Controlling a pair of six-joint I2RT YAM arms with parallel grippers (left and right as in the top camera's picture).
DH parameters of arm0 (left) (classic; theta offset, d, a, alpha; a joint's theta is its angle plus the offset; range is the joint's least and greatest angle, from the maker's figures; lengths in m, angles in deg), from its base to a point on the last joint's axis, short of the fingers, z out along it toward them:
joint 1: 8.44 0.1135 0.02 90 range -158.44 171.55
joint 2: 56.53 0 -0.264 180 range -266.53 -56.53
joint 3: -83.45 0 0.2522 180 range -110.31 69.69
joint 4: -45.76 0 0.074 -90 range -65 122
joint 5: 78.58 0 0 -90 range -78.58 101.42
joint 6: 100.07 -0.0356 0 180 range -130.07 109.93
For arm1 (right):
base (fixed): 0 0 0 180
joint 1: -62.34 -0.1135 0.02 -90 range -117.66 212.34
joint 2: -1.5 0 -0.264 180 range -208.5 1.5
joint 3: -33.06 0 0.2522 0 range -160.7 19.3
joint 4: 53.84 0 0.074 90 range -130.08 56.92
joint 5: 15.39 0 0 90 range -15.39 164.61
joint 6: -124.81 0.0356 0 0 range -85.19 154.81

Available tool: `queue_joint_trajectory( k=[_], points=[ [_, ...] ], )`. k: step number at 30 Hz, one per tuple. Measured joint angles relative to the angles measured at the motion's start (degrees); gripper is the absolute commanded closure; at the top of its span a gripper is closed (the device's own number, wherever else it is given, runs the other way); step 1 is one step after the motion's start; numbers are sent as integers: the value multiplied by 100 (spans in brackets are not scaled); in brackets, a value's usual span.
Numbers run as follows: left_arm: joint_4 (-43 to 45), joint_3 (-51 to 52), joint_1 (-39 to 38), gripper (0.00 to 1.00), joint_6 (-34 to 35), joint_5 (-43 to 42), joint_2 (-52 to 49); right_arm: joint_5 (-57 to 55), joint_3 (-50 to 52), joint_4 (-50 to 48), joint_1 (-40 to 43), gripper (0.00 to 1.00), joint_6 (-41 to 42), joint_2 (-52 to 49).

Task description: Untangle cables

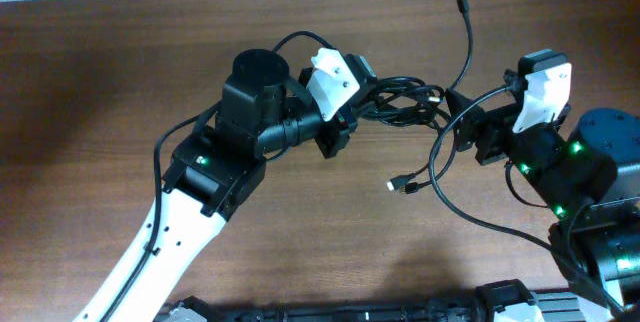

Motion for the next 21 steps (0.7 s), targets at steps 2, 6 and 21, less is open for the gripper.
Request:
queue_joint_trajectory(
  k=[2,6,21],
  points=[
    [7,0,0,100,-52,129,0,337,0,-7,0,16,0,0],
    [9,0,0,100,-66,348,0,1252,0,-179,0,16,0,0],
    [-22,0,-2,100,-608,-94,0,-140,0,116,0,16,2,-4]
  ],
)
